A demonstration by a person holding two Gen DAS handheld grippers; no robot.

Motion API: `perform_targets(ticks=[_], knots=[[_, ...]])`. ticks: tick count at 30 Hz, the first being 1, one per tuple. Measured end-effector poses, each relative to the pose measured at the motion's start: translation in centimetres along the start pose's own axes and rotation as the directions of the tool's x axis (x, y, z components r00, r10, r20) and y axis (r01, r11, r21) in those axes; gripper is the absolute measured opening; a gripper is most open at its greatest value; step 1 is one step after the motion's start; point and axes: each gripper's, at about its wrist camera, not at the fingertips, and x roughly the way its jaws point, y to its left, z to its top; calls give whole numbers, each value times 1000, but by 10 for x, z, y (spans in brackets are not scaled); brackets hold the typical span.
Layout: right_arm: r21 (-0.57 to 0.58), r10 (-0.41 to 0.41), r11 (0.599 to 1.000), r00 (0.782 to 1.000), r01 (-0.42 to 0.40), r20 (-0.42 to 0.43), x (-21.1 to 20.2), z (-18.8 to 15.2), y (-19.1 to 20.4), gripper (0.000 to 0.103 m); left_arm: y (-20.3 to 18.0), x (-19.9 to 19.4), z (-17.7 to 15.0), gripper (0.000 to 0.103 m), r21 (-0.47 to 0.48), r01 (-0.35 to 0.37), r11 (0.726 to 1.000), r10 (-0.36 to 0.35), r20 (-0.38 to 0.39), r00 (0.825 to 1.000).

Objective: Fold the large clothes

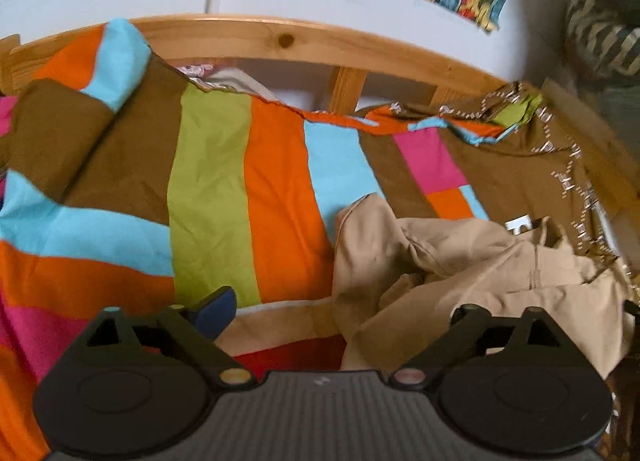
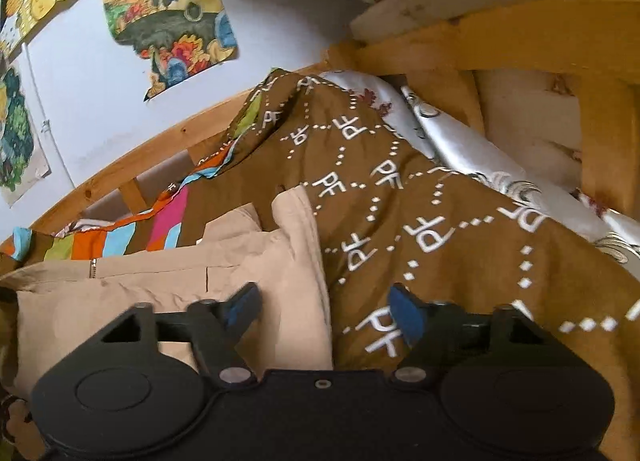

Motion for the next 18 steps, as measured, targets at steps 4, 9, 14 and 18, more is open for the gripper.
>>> perform_targets(ticks=[4, 9, 14, 18], knots=[[-38, 13, 999, 1000, -14, -28, 11, -5, 5, 23, 12, 8, 8, 99, -109, 29, 994, -33, -33, 999], [-68, -42, 997, 998, 45, 41, 3, -3, 5, 6, 17, 21, 20, 99, -205, 49, 978, -57, -34, 998], [-52, -70, 996, 995, 73, 64, 1, 0, 0, 6, 48, 12, 18, 99, -492, 276, 825, -255, 111, 960], [-53, -71, 996, 996, 75, 62, -2, 1, 0, 19, 29, -12, 13, 102, -358, 180, 916, -139, 136, 981]])
